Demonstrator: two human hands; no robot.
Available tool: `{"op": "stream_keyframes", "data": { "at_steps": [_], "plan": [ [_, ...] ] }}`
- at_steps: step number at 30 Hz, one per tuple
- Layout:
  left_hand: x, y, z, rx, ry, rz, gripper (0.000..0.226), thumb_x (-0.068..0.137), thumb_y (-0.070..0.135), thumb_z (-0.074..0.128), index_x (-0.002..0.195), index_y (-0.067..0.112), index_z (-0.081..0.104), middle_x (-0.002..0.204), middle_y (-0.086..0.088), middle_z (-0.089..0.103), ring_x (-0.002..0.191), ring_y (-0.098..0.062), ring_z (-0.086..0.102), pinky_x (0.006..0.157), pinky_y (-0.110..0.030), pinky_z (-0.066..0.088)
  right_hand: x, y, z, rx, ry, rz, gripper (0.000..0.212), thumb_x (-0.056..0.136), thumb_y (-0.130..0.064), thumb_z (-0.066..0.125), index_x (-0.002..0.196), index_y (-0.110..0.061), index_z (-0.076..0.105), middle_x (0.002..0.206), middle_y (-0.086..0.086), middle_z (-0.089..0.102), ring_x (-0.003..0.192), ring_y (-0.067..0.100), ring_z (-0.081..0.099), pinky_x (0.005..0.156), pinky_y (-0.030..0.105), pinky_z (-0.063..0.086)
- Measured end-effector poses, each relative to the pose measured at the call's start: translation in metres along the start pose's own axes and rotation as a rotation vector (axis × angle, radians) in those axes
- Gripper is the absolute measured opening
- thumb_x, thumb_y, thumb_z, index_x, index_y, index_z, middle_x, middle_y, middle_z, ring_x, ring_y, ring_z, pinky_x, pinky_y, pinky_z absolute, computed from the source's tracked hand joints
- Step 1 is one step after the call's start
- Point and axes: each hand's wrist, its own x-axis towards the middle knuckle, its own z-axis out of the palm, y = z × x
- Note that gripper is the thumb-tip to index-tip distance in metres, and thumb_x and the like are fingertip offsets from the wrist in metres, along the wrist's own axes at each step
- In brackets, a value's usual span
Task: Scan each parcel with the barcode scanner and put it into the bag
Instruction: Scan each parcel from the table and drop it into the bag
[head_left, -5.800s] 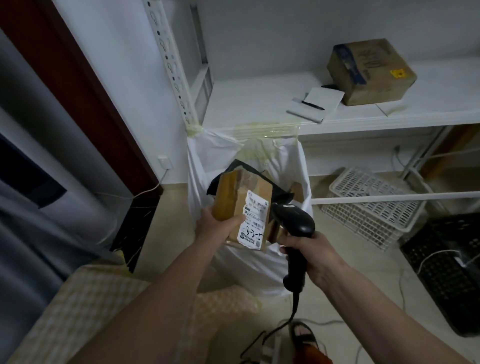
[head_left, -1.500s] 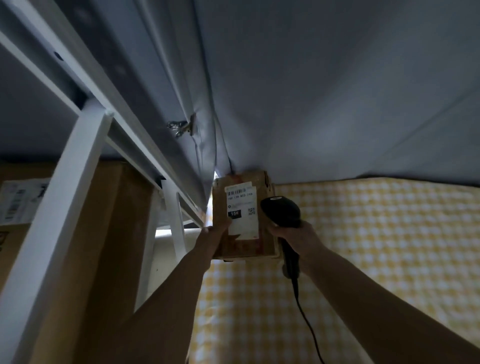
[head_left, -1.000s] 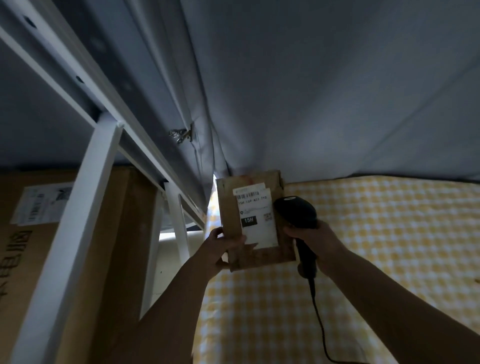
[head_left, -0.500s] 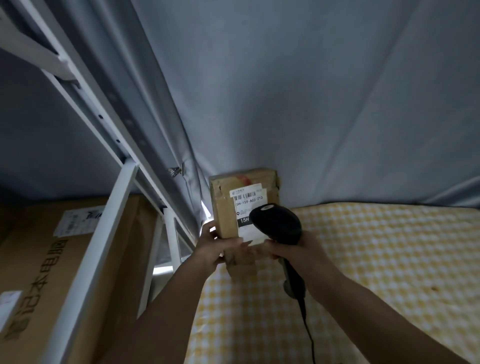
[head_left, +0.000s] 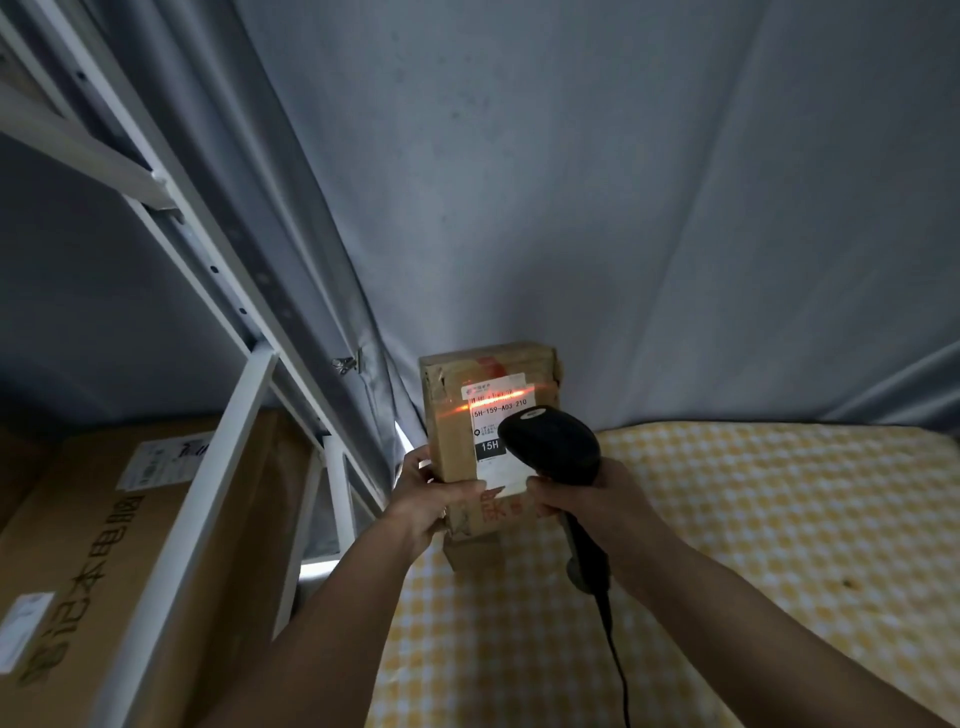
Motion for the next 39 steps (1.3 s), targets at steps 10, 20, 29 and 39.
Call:
{"op": "stream_keyframes", "data": {
  "at_steps": [10, 20, 29, 39],
  "plan": [
    [0.035, 0.003, 0.032, 0.244, 0.051, 0.04, 0.085, 0.036, 0.008, 0.095, 0.108, 0.009, 0.049, 0.111, -0.01, 0.064, 0.092, -0.026, 0.065, 0.082, -0.038, 0.057, -0.007, 0.022, -0.026, 0.116, 0.333, 0.058, 0.017, 0.074, 0.004, 0.073, 0.083, -0.01, 0.067, 0.064, -0.002, 0.061, 0.063, 0.013, 0.058, 0.057, 0.023, 0.042],
    [0.002, -0.009, 0.133, 0.687, -0.146, 0.313, 0.073, 0.057, 0.01, 0.088, 0.116, 0.024, 0.049, 0.107, 0.004, 0.06, 0.074, -0.01, 0.062, 0.062, -0.015, 0.053, -0.064, 0.061, -0.092, 0.269, 0.613, 0.12, 0.019, 0.073, 0.008, 0.07, 0.088, -0.004, 0.067, 0.068, 0.011, 0.057, 0.067, 0.023, 0.049, 0.065, 0.033, 0.038],
    [-0.063, -0.076, 0.262, 0.934, -0.318, 0.43, 0.086, 0.034, 0.042, 0.078, 0.111, 0.044, 0.042, 0.11, 0.006, 0.064, 0.093, -0.019, 0.068, 0.08, -0.045, 0.057, -0.179, 0.098, -0.189, 0.44, 0.828, 0.083, 0.018, 0.076, 0.007, 0.07, 0.089, -0.005, 0.065, 0.067, 0.007, 0.057, 0.064, 0.019, 0.05, 0.061, 0.027, 0.04],
    [-0.206, -0.175, 0.422, 1.105, -0.485, 0.566, 0.084, 0.052, 0.036, 0.085, 0.126, 0.032, 0.045, 0.121, 0.0, 0.059, 0.114, -0.026, 0.057, 0.096, -0.046, 0.046, -0.344, 0.177, -0.31, 0.571, 1.096, 0.07, 0.024, 0.075, 0.003, 0.073, 0.096, -0.005, 0.064, 0.075, 0.011, 0.063, 0.075, 0.023, 0.061, 0.069, 0.032, 0.045]
  ]
}}
